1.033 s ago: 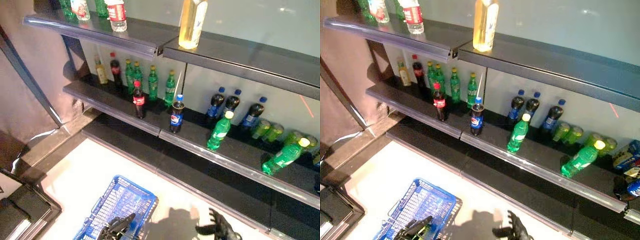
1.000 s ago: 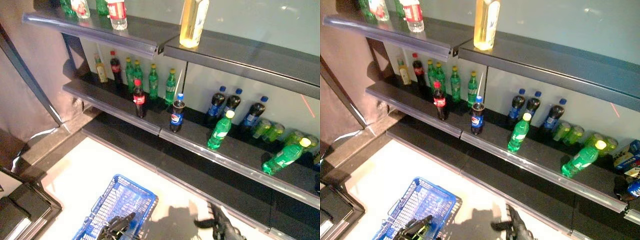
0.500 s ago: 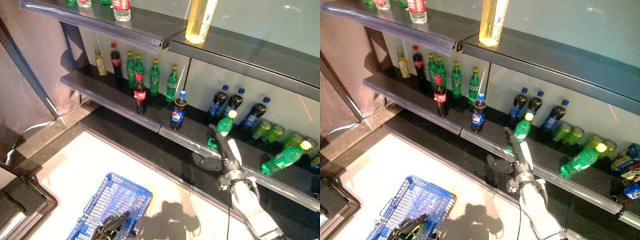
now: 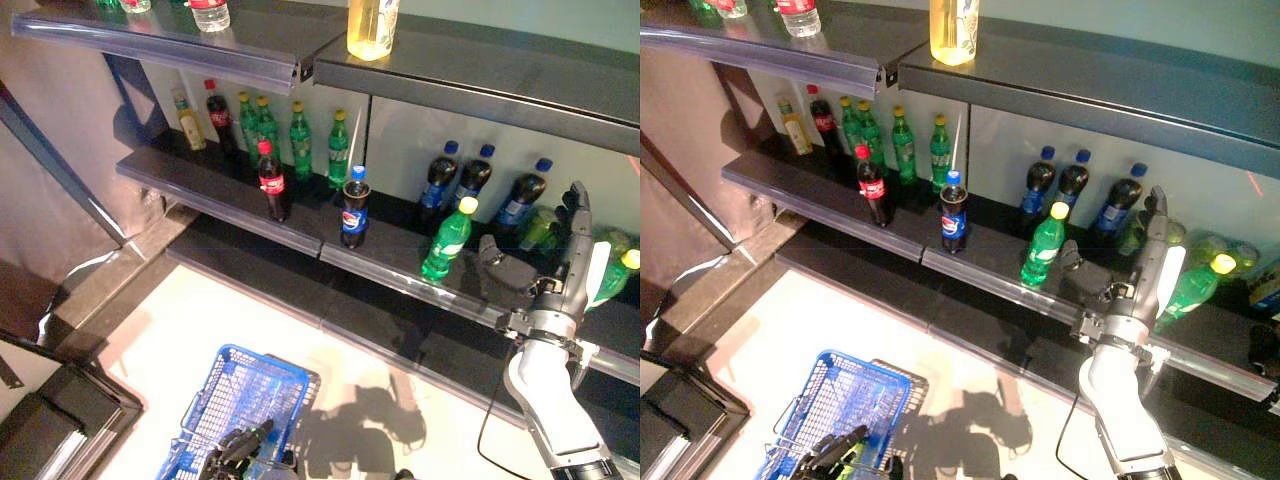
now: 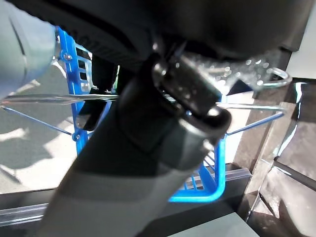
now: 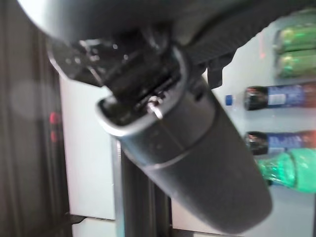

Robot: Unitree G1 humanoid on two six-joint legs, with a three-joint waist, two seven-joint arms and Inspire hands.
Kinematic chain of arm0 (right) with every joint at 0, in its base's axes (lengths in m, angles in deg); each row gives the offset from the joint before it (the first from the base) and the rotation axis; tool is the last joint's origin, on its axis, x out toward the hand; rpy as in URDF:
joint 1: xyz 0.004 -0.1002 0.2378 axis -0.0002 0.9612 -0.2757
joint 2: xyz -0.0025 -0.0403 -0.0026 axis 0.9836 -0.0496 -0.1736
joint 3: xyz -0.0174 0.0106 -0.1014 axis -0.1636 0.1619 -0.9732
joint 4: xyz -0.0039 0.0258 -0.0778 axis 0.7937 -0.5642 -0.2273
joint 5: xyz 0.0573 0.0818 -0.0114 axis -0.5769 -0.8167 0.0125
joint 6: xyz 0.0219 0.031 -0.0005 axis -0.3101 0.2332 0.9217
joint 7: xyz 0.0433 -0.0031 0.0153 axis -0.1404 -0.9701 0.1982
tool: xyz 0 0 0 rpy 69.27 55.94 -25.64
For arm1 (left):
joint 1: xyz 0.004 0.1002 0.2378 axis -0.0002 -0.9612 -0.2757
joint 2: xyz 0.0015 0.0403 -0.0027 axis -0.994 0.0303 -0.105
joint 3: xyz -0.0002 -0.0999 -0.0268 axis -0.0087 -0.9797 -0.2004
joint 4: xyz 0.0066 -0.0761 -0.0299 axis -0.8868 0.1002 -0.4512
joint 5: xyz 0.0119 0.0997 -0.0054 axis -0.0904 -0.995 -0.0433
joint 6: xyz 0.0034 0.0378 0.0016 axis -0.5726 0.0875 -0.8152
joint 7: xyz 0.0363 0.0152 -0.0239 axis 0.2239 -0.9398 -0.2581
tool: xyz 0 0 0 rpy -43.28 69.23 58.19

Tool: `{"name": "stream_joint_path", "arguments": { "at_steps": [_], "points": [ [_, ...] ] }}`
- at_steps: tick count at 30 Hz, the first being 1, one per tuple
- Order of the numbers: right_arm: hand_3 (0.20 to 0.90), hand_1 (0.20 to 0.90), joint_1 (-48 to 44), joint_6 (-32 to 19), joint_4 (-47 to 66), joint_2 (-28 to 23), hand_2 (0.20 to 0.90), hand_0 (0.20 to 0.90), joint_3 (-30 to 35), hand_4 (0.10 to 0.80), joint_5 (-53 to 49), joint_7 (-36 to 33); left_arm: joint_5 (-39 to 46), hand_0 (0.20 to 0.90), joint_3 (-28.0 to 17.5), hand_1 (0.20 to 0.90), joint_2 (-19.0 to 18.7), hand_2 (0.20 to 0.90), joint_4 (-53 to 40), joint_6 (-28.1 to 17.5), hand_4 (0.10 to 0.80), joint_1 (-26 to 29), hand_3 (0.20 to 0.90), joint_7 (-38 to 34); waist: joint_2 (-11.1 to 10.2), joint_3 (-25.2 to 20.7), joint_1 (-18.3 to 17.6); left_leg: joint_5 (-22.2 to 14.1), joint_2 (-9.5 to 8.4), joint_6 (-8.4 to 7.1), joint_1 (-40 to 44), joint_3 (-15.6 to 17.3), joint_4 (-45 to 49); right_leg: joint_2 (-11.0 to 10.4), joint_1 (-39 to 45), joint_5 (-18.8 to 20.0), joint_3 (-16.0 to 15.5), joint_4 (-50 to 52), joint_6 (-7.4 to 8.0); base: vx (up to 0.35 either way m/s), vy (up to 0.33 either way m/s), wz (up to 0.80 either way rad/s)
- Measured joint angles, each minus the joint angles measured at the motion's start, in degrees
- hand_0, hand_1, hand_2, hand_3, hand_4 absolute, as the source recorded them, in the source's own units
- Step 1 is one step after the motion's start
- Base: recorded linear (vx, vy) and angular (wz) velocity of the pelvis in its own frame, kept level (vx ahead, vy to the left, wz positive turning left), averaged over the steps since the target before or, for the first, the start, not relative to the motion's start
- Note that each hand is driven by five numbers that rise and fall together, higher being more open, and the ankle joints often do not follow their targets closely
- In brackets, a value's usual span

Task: Pick up the drink and place into the basket.

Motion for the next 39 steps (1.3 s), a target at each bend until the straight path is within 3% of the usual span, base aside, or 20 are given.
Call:
{"name": "stream_joint_path", "arguments": {
  "at_steps": [4, 9, 13, 22, 39],
  "points": [
    [0.9, 0.9, -3.8, 0.0, -0.4, -0.7, 0.9, 0.9, -0.8, 0.8, -1.2, -2.4, 0.5, 0.3, 2.1, 0.3, -0.1, 0.3, -2.7, -0.2, 0.1, 3.0, 0.2, -0.5, 0.6, 4.3, 0.4, -1.7, -0.19, 0.25, -5.4, -0.7, 6.7, -1.0, -4.7, -1.4, 0.3, 5.7, -0.42, -0.13, 0.013, 0.04],
    [0.9, 0.9, -17.6, -0.4, -4.7, -1.3, 0.9, 0.9, -4.1, 0.8, -3.5, -7.2, 4.1, 0.3, 7.9, 0.3, -3.9, 0.3, -6.4, -1.0, 0.1, 10.5, 0.2, -0.8, 1.1, 12.2, 1.5, -3.0, 0.13, 0.12, -16.3, -0.8, 16.6, -2.8, -17.2, -3.9, 1.2, 17.2, -2.72, -0.21, 0.043, -0.08],
    [0.9, 0.9, -25.0, -0.4, -7.5, -2.2, 0.9, 0.9, -4.6, 0.8, -3.8, -8.4, 5.4, 0.3, 10.3, 0.3, -4.3, 0.3, -7.7, -1.3, 0.1, 15.3, 0.2, -0.9, 3.5, 17.4, 1.7, -3.2, -0.5, 0.59, -21.0, -1.0, 19.9, -3.9, -22.2, -4.1, 2.2, 21.3, -3.09, -0.071, 0.044, 0.0],
    [0.9, 0.9, -31.2, -0.4, -12.0, -2.3, 0.9, 0.9, -5.9, 0.8, -6.0, -12.0, 8.7, 0.3, 11.5, 0.3, -3.9, 0.3, -9.0, -2.5, 0.1, 15.4, 0.2, -0.9, 4.5, 18.8, 2.9, -3.0, -1.4, 1.02, -23.1, 0.1, 20.8, -4.8, -26.2, -4.2, 4.7, 23.3, -2.79, -0.011, 0.03, -0.06],
    [0.9, 0.9, -49.5, 2.3, -25.4, -5.4, 0.9, 0.9, -6.5, 0.8, -8.2, -14.5, 9.2, 0.3, 13.7, 0.3, -5.1, 0.3, -12.8, -2.3, 0.1, 15.9, 0.2, -1.7, 5.0, 19.0, 3.9, -3.0, -1.16, 1.1, -26.5, 0.5, 20.7, -4.6, -29.9, -3.7, 4.9, 22.9, -2.59, 0.002, -0.008, -0.01]
  ]
}}
